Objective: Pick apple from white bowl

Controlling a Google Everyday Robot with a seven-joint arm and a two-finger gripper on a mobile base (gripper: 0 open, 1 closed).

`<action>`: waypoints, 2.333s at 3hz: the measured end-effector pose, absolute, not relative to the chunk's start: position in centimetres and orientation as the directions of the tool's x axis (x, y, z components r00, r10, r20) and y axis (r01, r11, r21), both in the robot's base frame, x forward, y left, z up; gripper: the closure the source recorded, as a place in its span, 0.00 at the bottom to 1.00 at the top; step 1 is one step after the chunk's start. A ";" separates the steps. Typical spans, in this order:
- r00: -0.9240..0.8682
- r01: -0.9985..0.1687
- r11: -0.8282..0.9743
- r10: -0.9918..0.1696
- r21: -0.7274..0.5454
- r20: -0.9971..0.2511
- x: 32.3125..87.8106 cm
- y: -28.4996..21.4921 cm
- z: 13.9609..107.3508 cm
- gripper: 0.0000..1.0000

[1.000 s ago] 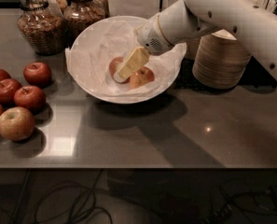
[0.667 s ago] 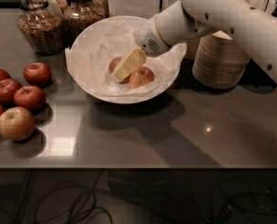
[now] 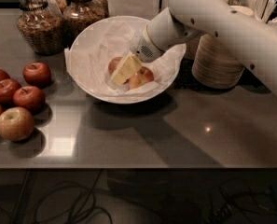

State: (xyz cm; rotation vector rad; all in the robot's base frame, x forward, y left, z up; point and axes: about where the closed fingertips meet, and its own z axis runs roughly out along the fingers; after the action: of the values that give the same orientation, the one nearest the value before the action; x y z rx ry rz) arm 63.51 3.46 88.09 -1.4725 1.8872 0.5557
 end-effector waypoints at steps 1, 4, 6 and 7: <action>-0.143 -0.965 0.257 -0.693 -0.056 -0.707 63.5 3.4 86.7 0.00; -0.117 -0.977 0.208 -0.713 -0.049 -0.691 63.7 4.1 85.5 0.63; -0.097 -0.980 0.189 -0.712 -0.056 -0.695 63.4 4.4 85.6 1.00; -0.033 -0.986 0.139 -0.695 -0.090 -0.718 62.8 4.7 87.9 1.00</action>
Offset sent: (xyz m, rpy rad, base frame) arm 0.0021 0.0027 -0.0275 -0.0617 0.0320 0.0681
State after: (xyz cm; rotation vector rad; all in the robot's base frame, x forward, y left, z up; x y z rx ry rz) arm 62.75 4.69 87.87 -1.6167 1.7907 0.5925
